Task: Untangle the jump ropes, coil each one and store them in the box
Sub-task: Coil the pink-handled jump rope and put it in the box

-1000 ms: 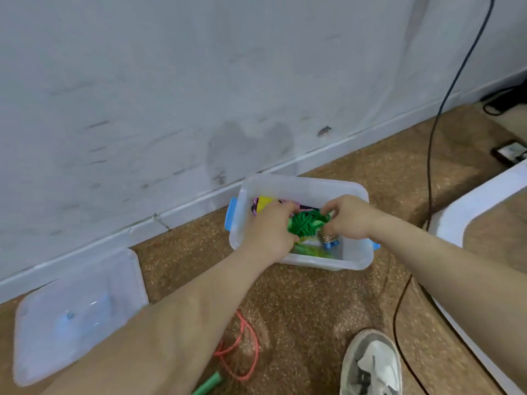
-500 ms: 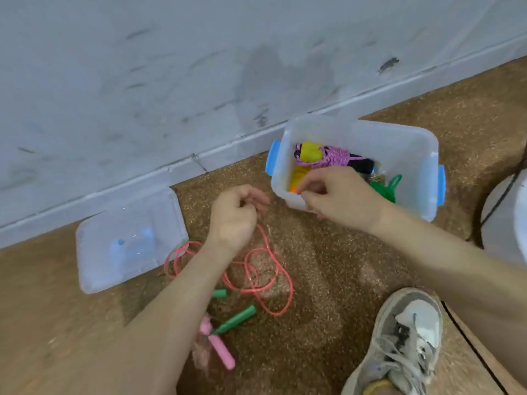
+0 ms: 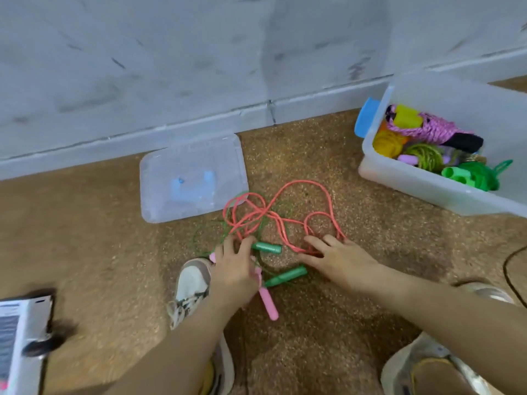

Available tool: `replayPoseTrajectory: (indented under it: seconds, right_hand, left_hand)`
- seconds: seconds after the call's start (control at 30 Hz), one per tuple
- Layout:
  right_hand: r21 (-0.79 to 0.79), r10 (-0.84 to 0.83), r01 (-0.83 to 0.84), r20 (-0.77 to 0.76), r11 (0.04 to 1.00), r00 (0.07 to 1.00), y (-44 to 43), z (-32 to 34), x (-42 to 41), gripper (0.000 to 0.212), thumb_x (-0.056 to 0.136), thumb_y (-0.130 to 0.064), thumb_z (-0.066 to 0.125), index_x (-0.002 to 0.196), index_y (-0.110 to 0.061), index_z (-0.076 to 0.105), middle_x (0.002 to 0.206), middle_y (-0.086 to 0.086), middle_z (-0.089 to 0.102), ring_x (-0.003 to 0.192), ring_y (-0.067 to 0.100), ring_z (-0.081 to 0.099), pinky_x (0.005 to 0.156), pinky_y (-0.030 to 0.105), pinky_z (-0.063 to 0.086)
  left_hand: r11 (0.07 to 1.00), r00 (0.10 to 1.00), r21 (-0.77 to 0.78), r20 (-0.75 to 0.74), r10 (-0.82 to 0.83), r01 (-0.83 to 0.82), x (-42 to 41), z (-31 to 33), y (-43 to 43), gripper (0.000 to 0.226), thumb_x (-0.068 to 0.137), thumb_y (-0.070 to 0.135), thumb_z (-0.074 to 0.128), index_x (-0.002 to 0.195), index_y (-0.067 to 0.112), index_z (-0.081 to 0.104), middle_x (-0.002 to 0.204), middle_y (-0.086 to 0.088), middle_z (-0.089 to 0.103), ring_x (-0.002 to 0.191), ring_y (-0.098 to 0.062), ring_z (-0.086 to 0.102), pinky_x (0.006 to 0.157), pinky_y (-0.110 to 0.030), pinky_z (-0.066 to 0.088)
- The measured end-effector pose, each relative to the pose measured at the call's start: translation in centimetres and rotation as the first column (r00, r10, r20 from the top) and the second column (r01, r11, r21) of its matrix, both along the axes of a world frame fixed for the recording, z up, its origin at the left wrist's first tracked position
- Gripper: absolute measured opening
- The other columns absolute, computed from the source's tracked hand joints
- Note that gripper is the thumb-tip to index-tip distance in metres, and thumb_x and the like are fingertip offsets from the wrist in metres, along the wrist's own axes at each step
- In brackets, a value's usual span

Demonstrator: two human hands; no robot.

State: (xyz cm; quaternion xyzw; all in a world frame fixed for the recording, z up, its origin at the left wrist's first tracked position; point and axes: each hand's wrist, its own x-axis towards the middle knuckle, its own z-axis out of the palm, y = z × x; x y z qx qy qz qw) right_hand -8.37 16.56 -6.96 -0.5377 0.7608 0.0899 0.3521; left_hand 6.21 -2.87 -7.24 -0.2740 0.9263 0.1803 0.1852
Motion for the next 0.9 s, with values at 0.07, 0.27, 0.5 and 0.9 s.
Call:
replayPoseTrajectory:
  seconds: [0.07, 0.27, 0.5, 0.9]
  right_hand:
    - [-0.02, 0.034, -0.036, -0.1, 0.999, 0.994, -0.1, 0.0, -0.5, 0.065, 0.097, -0.007, 0.042, 0.149, -0.039, 0.019, 0.157, 0.012, 0.012, 0.134, 0.035, 0.028, 0.098, 0.048, 0.041]
    - [-0.009, -0.409, 0.415, -0.194, 0.91, 0.892, 0.3, 0.6, -4.6, 0.034, 0.094, -0.021, 0.045, 0.128, -0.025, 0.046, 0.11, 0.009, 0.061, 0.097, 0.032, 0.063, 0.072, 0.038, 0.05]
    - [-0.124, -0.885, 0.94, 0.316, 0.318, 0.341, 1.0, 5.7, -9.2, 0.028, 0.087, -0.023, 0.053, 0.063, -0.009, 0.054, 0.053, 0.004, 0.052, 0.051, 0.016, 0.052, 0.048, 0.03, 0.043]
    - [-0.163, -0.414, 0.726, 0.729, 0.668, 0.545, -3.9, 36.3, -5.9, 0.007, 0.093, -0.005, 0.058, 0.097, -0.009, 0.061, 0.065, 0.004, 0.057, 0.052, 0.014, 0.056, 0.047, 0.024, 0.039]
  left_hand:
    - [0.989, 0.992, 0.147, 0.124, 0.001, -0.019, 0.1, -0.4, -1.2, 0.08, 0.071, 0.035, 0.07, 0.14, 0.036, 0.03, 0.146, -0.009, 0.03, 0.13, -0.034, 0.036, 0.098, -0.045, 0.043]
    - [0.968, 0.931, 0.159, 0.283, -0.233, 0.194, 0.0, 0.1, -1.3, 0.119, 0.063, 0.053, 0.077, 0.146, 0.044, -0.006, 0.152, -0.006, 0.019, 0.128, -0.036, 0.042, 0.093, -0.056, 0.043]
    - [0.93, 0.883, 0.002, 0.312, -0.35, 0.368, -2.0, 3.2, 0.9, 0.074, 0.081, 0.033, 0.058, 0.144, 0.022, 0.02, 0.105, -0.005, 0.063, 0.103, -0.029, 0.059, 0.096, -0.048, 0.032]
    - [0.954, 0.951, 0.224, 0.191, -0.243, 0.199, -6.0, 25.3, -5.6, 0.062, 0.081, 0.031, 0.072, 0.137, 0.024, 0.046, 0.138, -0.003, 0.05, 0.121, -0.021, 0.052, 0.094, -0.027, 0.042]
